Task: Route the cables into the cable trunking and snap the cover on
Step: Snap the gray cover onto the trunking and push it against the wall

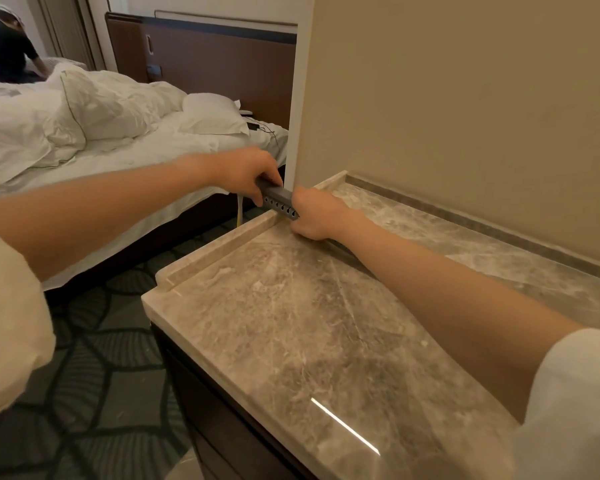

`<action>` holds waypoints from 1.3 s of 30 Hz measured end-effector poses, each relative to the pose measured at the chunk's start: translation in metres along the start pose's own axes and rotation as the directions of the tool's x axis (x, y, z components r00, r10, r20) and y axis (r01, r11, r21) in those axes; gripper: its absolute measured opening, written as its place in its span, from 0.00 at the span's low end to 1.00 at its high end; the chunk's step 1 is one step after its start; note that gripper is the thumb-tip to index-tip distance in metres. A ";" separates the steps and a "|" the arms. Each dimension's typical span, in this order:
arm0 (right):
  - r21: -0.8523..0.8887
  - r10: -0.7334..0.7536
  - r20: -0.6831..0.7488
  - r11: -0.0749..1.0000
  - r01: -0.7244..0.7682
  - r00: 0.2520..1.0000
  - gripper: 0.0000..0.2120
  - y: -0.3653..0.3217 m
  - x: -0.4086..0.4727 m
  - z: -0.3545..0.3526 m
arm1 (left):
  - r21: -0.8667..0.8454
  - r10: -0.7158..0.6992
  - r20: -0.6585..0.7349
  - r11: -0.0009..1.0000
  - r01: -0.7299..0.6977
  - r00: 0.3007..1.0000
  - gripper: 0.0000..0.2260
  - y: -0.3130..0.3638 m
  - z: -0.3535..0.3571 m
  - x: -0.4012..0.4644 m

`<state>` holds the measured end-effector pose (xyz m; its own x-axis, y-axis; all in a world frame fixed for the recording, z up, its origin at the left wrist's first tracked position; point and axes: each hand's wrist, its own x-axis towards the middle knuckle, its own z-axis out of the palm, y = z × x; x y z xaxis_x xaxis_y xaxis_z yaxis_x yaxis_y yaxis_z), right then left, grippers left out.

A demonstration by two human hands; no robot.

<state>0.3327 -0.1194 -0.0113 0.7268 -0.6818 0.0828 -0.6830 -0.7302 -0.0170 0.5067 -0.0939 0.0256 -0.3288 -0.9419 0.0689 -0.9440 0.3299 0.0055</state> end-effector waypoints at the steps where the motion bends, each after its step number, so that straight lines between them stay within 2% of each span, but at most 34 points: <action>1: -0.003 0.002 0.002 1.000 -0.002 1.000 0.12 0.000 0.000 0.000 | 0.042 -0.019 0.059 0.999 0.017 0.998 0.15 0.000 -0.004 0.001; 3: -0.008 -0.002 0.007 1.000 0.002 1.000 0.13 -0.001 0.000 0.000 | 0.107 -0.046 0.128 0.994 0.032 0.991 0.12 -0.001 -0.008 0.003; 6: -0.013 -0.012 0.020 1.000 0.013 1.000 0.13 0.000 0.001 -0.002 | 0.170 -0.057 0.147 0.985 0.032 0.988 0.11 -0.004 -0.008 0.001; 10: -0.056 -0.034 0.038 0.998 0.036 0.999 0.05 -0.001 0.004 -0.004 | 0.216 -0.035 0.091 0.976 0.015 0.995 0.11 -0.012 -0.001 -0.005; 12: -0.084 -0.019 0.034 0.996 0.022 0.999 0.09 -0.002 0.006 -0.004 | 0.236 -0.008 0.067 0.972 -0.008 0.998 0.11 -0.014 0.004 -0.006; 16: -0.100 0.015 0.034 0.995 -0.011 0.999 0.08 -0.012 0.016 -0.004 | 0.266 0.035 0.045 0.963 -0.045 0.998 0.12 -0.019 0.008 -0.006; 22: -0.032 0.019 0.053 0.999 -0.017 0.998 0.11 -0.020 0.032 -0.003 | 0.267 0.080 -0.041 0.961 -0.067 0.996 0.20 -0.026 0.017 -0.009; 26: -0.017 0.001 0.056 1.000 0.000 0.998 0.14 -0.019 0.034 -0.001 | 0.266 0.058 -0.035 0.963 -0.047 0.998 0.22 -0.031 0.027 -0.015; 28: -0.019 -0.006 0.049 1.000 0.007 0.999 0.14 -0.019 0.034 -0.001 | 0.296 0.063 -0.087 0.954 -0.034 0.994 0.21 -0.030 0.033 -0.015; 30: -0.020 -0.002 0.043 1.000 0.003 0.999 0.11 -0.019 0.034 0.000 | 0.362 0.078 -0.164 0.932 -0.014 0.983 0.16 -0.031 0.040 -0.013; 32: -0.023 -0.002 0.038 1.000 0.003 0.999 0.09 -0.019 0.034 0.000 | 0.412 0.028 -0.208 0.909 0.062 0.978 0.12 -0.033 0.045 -0.011; 35: -0.026 -0.011 0.034 1.000 0.012 0.999 0.07 -0.019 0.034 0.000 | 0.441 -0.009 -0.226 0.891 0.111 0.974 0.13 -0.038 0.047 -0.007; 39: -0.036 -0.017 0.039 0.999 0.018 0.999 0.07 -0.019 0.034 0.000 | 0.513 0.023 -0.181 0.855 0.074 0.983 0.12 -0.038 0.045 -0.002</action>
<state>0.3706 -0.1291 -0.0082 0.7403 -0.6708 0.0439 -0.6720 -0.7403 0.0206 0.5421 -0.1077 -0.0193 -0.3398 -0.9072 0.2482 -0.8461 0.1796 -0.5019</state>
